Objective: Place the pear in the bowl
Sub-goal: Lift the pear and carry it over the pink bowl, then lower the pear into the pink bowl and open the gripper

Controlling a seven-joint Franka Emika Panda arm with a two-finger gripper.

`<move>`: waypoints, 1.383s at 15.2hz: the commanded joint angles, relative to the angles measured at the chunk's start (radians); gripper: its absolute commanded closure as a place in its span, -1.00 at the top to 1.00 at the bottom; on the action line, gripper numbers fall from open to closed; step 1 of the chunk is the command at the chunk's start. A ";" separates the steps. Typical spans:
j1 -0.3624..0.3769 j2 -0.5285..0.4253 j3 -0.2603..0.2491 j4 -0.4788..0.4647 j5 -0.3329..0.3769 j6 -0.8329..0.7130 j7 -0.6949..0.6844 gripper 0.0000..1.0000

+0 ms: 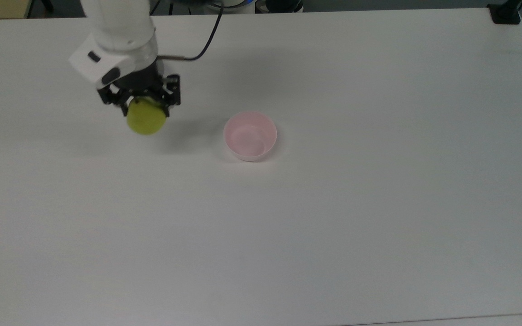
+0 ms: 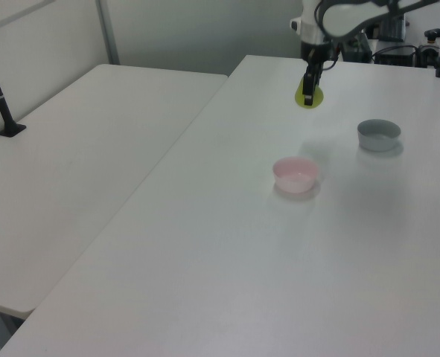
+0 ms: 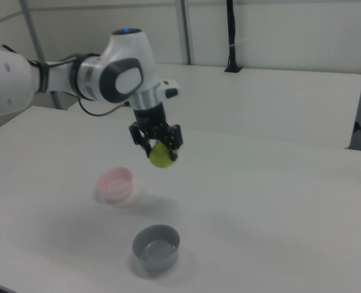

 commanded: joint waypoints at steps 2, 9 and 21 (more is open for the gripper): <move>0.150 -0.073 0.001 -0.043 -0.001 -0.060 0.185 -0.02; 0.259 -0.030 0.002 -0.155 -0.001 0.104 0.275 -0.01; 0.250 0.020 0.045 -0.255 0.005 0.313 0.262 0.15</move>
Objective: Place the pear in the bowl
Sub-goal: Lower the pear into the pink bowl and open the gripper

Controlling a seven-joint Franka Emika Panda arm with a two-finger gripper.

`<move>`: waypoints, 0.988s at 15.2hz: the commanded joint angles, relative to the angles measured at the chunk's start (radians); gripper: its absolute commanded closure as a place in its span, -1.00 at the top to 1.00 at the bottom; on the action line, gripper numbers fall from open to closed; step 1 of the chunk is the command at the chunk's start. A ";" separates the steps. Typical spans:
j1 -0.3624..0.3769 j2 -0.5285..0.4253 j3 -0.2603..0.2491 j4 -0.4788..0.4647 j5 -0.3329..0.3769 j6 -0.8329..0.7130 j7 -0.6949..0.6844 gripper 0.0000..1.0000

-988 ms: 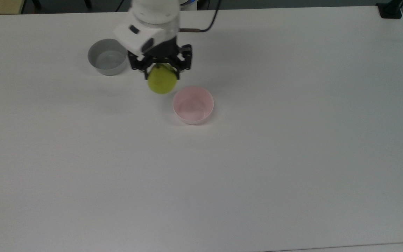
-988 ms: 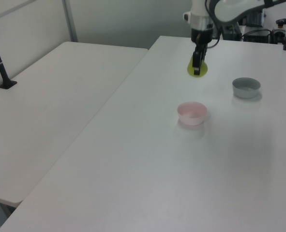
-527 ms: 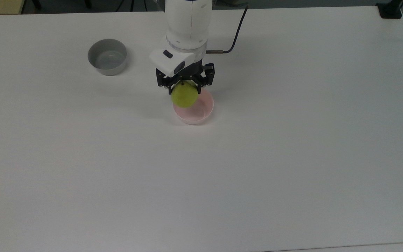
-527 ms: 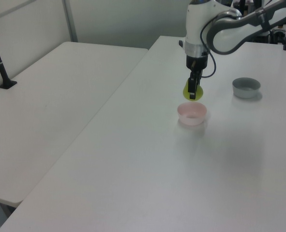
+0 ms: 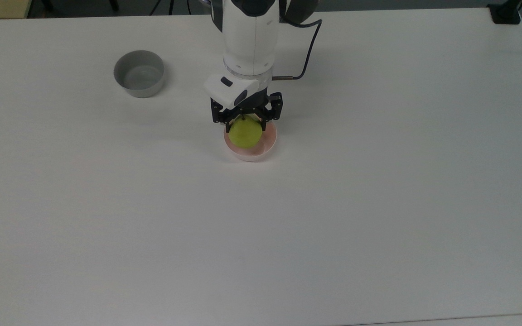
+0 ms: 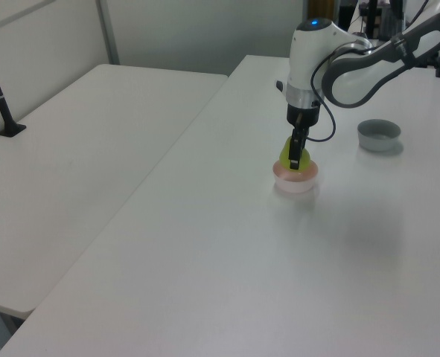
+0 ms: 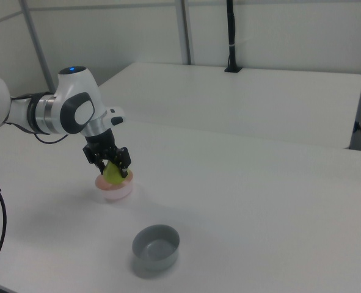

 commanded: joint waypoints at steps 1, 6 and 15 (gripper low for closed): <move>0.001 0.006 0.010 -0.017 0.004 0.043 0.001 0.23; -0.002 0.014 0.022 -0.011 0.006 0.042 0.018 0.92; -0.017 -0.027 0.019 0.087 0.013 -0.146 0.017 1.00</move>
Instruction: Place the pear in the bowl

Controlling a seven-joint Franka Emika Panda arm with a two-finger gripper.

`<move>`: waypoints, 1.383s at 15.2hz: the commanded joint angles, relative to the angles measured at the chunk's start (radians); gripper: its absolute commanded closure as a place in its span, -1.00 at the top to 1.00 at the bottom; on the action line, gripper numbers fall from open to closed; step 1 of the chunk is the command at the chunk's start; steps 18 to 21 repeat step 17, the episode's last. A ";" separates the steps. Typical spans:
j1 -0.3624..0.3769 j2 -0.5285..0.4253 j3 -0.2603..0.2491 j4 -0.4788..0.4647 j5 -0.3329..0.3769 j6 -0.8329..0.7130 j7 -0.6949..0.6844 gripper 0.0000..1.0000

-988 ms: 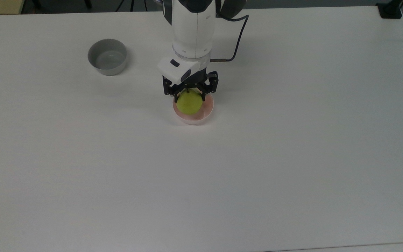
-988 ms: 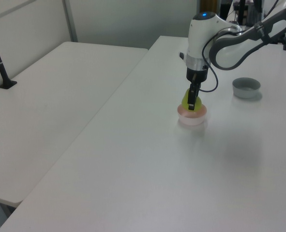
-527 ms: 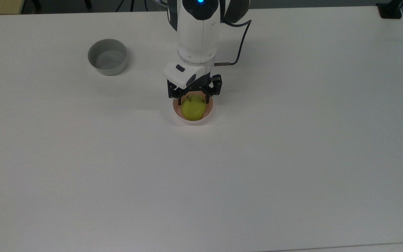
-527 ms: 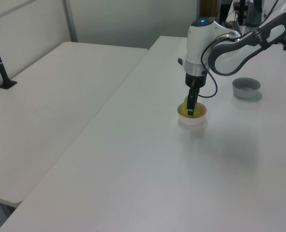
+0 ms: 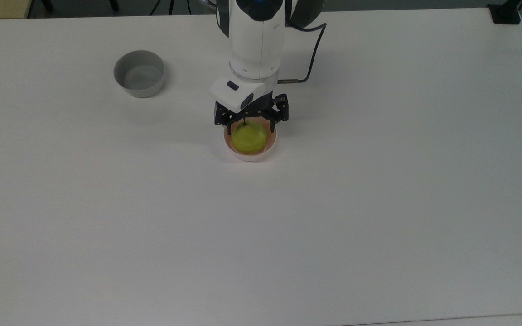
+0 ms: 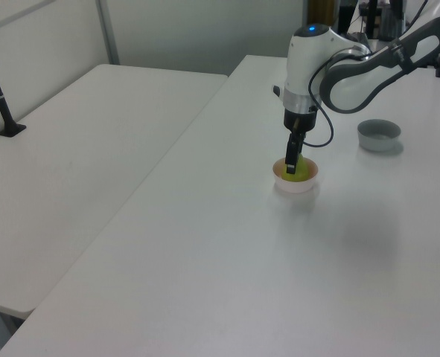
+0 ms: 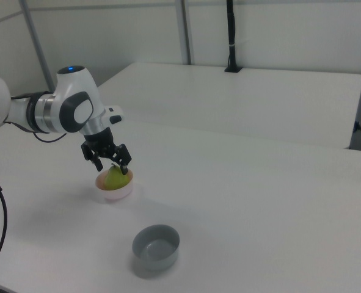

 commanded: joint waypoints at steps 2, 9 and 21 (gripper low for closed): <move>-0.034 -0.054 0.001 0.126 0.011 -0.242 0.010 1.00; -0.122 -0.151 -0.010 0.273 0.002 -0.521 0.026 1.00; -0.158 -0.186 -0.011 0.295 0.009 -0.541 0.027 1.00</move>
